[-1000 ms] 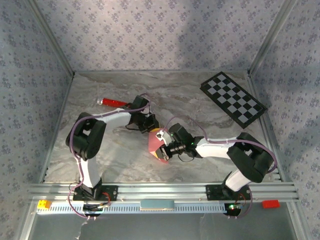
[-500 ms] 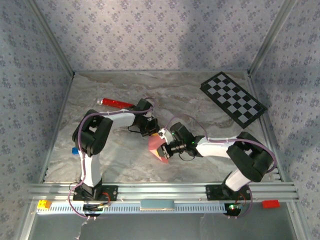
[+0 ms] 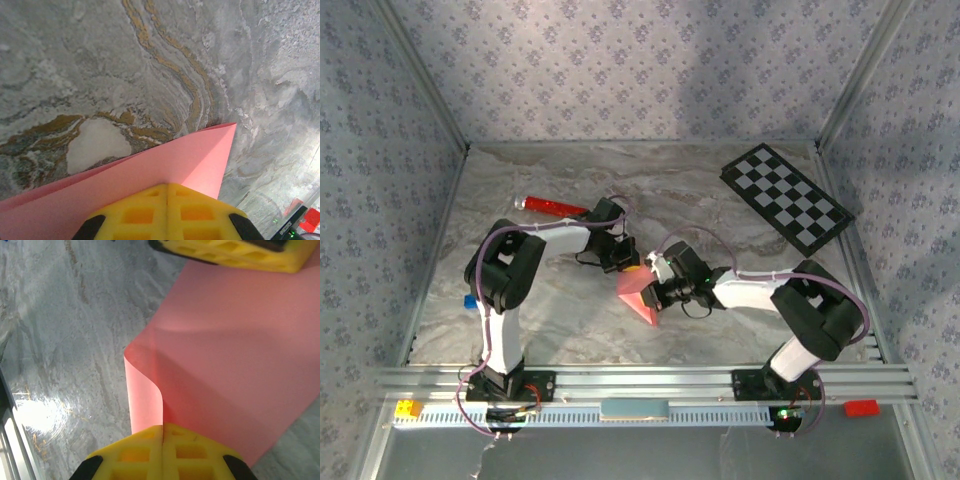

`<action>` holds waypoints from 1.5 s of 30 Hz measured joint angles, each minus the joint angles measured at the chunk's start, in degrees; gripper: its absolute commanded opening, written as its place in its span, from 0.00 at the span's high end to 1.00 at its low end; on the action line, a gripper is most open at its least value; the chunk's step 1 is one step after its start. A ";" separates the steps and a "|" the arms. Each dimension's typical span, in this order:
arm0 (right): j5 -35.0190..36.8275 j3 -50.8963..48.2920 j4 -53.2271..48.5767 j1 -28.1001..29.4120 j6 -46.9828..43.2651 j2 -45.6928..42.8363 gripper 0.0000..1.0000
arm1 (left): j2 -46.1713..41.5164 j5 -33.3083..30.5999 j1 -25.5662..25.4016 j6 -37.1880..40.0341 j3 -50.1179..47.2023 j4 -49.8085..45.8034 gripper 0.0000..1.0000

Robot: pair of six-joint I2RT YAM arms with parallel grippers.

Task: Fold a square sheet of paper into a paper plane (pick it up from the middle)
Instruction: Third fold the triangle at the center of the table.

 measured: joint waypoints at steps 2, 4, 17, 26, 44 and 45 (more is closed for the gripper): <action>0.33 0.13 -0.68 -0.37 0.02 0.00 0.99 | 0.00 0.00 0.00 0.00 0.00 0.00 0.95; 0.61 0.37 -1.40 -0.57 0.02 0.00 0.99 | 0.00 0.02 0.00 -0.02 0.00 0.00 0.95; 1.92 2.36 -3.67 -0.68 0.02 0.94 0.99 | 0.00 0.17 0.00 -0.02 0.00 0.02 0.96; 2.99 2.36 -4.98 -0.66 0.02 0.98 0.99 | 0.00 0.24 0.00 -0.04 -0.20 0.44 0.96; 4.46 2.84 -6.03 -0.39 0.02 1.84 0.99 | 0.00 0.42 0.00 -0.04 -0.33 0.83 0.96; 4.48 2.91 -6.16 -0.39 0.02 1.84 0.99 | 0.00 0.42 0.00 -0.04 -0.33 0.83 0.96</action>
